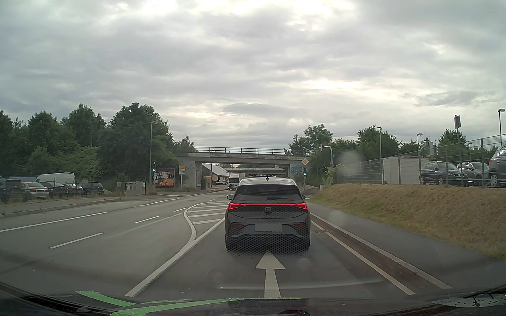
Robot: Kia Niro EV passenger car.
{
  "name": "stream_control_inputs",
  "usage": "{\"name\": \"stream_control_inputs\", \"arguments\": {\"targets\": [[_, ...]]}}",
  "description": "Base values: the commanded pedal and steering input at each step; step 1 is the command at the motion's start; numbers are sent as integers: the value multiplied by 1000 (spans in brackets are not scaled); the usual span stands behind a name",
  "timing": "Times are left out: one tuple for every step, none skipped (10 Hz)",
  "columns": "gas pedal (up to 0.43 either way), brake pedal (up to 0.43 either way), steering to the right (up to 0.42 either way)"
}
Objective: Follow the waypoints while adhering to traffic rules and regulations
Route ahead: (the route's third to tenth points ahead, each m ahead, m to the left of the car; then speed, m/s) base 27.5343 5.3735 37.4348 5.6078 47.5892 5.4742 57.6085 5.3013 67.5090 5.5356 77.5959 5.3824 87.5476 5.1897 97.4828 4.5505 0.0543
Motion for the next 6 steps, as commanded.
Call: {"name": "stream_control_inputs", "arguments": {"targets": [[0,0,2],[0,0,2],[0,0,2],[0,0,1],[0,0,0],[0,0,0]]}}
